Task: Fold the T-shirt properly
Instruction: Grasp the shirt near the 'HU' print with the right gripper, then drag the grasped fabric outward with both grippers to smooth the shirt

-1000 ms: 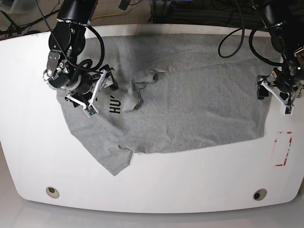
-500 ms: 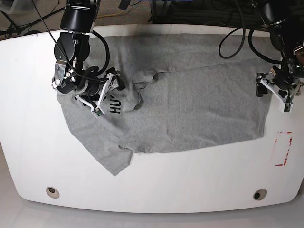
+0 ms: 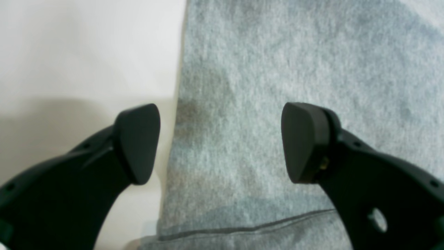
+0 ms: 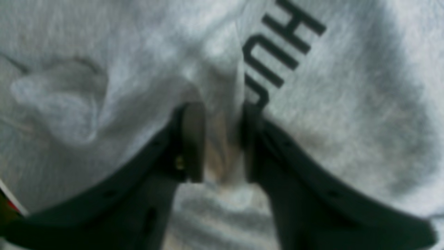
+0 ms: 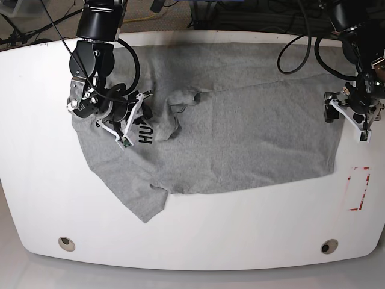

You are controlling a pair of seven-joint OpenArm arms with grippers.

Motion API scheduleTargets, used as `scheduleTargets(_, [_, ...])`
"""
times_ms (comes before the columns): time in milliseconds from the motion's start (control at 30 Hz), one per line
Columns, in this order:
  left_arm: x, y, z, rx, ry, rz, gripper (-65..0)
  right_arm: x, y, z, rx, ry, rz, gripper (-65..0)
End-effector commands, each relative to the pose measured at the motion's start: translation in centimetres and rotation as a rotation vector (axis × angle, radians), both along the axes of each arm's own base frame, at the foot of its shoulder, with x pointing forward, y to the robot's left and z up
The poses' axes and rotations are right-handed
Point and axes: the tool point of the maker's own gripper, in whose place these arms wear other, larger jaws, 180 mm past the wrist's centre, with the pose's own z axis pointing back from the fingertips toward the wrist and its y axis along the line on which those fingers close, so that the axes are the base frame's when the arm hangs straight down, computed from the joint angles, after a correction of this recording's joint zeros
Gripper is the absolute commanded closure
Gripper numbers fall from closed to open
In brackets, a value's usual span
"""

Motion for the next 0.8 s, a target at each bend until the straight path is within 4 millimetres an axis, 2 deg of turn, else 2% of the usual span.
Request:
scheduleTargets(0, [0.9, 0.4, 1.4, 0.016, -0.046, -0.004, -51.1, 0.8, -0.3, 0.4, 0.013, -0.024, -0.008, -8.4])
scheduleTargets(133, [0.9, 0.4, 1.4, 0.016, -0.046, -0.004, -51.1, 0.8, -0.3, 0.3, 0.019, -0.025, -0.010, 0.0])
scheduleTargets(267, [0.9, 0.4, 1.4, 0.016, -0.046, -0.004, -51.1, 0.7, -0.6, 1.7, -0.008, -0.076, -0.006, 0.0])
scheduleTargets(433, [0.8, 0.4, 1.3, 0.016, -0.043, -0.004, -51.1, 0.5, -0.7, 4.6, -0.047, -0.174, 0.009, 0.0])
scheduleTargets(667, [0.9, -0.1, 1.1, 0.018, -0.035, -0.024, -51.1, 0.6, -2.0, 5.9, -0.094, -0.215, 0.014, 0.0])
scheduleTargets(767, [1.0, -0.4, 1.0, 0.017, -0.029, -0.036, -51.1, 1.0, -3.8, 6.3, -0.113, -0.228, -0.025, 0.0])
